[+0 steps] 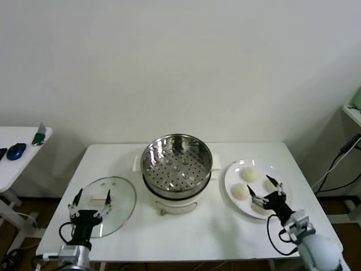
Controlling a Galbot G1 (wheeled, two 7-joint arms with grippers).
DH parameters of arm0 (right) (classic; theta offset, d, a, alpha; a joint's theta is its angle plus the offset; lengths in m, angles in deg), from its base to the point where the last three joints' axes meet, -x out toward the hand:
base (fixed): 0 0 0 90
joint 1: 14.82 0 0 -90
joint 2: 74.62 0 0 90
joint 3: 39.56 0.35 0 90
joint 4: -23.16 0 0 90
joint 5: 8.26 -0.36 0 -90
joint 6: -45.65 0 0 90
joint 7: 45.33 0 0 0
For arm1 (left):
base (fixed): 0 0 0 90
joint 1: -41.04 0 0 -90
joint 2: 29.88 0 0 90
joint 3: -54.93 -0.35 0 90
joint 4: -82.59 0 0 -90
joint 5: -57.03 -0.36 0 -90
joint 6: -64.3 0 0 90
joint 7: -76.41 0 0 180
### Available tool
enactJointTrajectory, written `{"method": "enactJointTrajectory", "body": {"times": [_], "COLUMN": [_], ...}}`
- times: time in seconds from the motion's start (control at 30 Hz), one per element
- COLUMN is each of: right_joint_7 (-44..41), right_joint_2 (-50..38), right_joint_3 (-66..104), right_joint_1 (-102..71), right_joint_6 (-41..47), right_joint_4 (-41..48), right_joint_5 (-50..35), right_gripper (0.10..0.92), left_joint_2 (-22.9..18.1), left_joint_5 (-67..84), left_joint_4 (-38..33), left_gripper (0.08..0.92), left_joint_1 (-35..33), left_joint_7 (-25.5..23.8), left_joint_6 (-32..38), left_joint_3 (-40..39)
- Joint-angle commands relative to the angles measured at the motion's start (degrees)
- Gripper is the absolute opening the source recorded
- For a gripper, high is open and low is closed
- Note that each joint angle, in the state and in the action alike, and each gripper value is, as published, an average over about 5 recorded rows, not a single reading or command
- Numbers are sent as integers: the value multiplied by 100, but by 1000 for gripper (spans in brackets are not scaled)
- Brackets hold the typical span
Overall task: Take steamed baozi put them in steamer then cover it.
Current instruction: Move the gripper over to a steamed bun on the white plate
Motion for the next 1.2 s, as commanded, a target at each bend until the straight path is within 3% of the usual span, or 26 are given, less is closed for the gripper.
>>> {"method": "enactJointTrajectory", "body": {"times": [0.03, 0.2, 0.47, 0.87, 1.2], "right_joint_7": [-2426, -3483, -4242, -4446, -4313], "right_joint_2": [-2135, -2073, -1111, 756, 1421], "right_joint_3": [-1776, -3812, -7058, -7734, -7568], "right_joint_1": [2376, 4744, 7842, 8273, 7883], "right_joint_6": [357, -399, -1201, -1751, -1773], "right_joint_4": [1064, 2147, 4045, 6193, 6782], "right_joint_5": [472, 1071, 1335, 2171, 2252], "right_gripper": [823, 823, 823, 823, 823], "left_joint_2": [64, 115, 318, 440, 507], "left_joint_5": [-8, 30, 158, 222, 251], "left_joint_4": [-33, -51, -20, 32, 112], "left_gripper": [823, 823, 823, 823, 823], "left_joint_1": [-30, -51, 6, 165, 182], "left_joint_7": [15, 10, 19, 38, 48], "left_joint_6": [-24, -30, -105, -269, -282], "left_joint_3": [-29, -80, -39, -25, 44]}}
